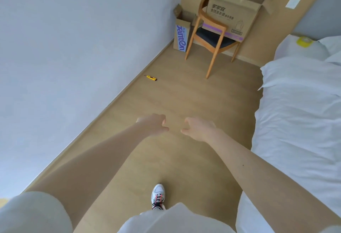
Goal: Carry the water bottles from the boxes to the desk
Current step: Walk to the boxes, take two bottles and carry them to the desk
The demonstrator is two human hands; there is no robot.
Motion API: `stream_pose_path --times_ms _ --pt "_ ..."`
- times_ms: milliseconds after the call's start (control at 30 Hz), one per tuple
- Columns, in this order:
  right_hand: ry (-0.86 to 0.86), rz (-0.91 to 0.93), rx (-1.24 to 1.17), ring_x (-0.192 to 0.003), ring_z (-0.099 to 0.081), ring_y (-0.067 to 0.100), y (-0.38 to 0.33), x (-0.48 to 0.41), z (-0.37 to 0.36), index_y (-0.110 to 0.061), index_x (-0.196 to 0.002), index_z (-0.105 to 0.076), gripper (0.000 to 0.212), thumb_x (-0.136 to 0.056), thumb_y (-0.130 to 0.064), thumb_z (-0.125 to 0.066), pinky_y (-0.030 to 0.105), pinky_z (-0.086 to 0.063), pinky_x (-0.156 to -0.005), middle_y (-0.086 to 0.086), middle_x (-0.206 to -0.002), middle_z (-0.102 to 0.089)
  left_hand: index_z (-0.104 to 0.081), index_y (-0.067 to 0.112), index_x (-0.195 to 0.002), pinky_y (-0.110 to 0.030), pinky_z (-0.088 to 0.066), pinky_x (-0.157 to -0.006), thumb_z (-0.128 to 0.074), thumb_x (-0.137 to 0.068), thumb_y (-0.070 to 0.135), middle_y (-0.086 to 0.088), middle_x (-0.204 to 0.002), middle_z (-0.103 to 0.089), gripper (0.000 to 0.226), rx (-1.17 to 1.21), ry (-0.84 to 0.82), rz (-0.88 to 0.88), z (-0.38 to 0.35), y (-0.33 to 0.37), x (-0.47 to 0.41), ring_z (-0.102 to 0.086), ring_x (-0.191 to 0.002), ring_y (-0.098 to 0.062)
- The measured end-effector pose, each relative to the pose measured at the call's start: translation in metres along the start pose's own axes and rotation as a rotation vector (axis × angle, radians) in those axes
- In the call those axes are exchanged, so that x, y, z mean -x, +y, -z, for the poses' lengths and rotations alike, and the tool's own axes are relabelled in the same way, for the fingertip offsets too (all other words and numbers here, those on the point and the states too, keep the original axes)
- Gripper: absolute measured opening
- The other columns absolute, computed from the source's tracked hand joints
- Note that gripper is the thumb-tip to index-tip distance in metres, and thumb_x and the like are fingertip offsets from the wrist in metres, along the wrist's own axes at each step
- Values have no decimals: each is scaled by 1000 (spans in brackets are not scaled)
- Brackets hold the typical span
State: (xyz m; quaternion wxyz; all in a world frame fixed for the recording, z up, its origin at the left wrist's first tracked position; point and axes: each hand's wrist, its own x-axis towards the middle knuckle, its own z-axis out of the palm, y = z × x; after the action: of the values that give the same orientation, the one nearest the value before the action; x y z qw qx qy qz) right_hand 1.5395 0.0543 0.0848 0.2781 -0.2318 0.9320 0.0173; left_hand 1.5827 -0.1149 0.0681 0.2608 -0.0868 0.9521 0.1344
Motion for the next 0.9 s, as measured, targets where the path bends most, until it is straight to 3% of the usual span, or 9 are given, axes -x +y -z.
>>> stream_pose_path --times_ms 200,467,700,900 --pt "17 -39 1 -120 -51 26 -17 -45 24 -15 -137 -45 48 -100 -44 -42 40 -46 -91 6 -135 -51 -49 23 -129 -30 -42 -79 -48 -95 47 2 -125 -57 42 24 9 -32 31 -26 -47 -56 -110 -21" --pt "-1 -20 -3 -126 -48 26 -17 -88 35 -16 -141 -42 50 -99 -43 -43 43 -45 -97 6 -140 -47 -49 22 -130 -36 -46 -89 -49 -94 46 0 -128 -56 43 9 -43 -47 37 -34 -86 -54 -115 -23" --pt "17 -10 -52 -129 -43 25 29 -139 69 -16 -139 -43 50 -99 -45 -43 40 -41 -95 6 -140 -47 -48 22 -130 -35 -47 -90 -48 -95 45 1 -127 -55 42 -22 -65 -10 71 -14 -137 -54 -113 -21" --pt "90 -7 -103 -127 -47 27 103 -194 129 -15 -140 -43 51 -98 -44 -45 40 -42 -96 7 -139 -49 -48 23 -129 -33 -46 -85 -47 -94 45 2 -126 -55 41 -86 -6 -24 134 53 -217 -57 -106 -20"
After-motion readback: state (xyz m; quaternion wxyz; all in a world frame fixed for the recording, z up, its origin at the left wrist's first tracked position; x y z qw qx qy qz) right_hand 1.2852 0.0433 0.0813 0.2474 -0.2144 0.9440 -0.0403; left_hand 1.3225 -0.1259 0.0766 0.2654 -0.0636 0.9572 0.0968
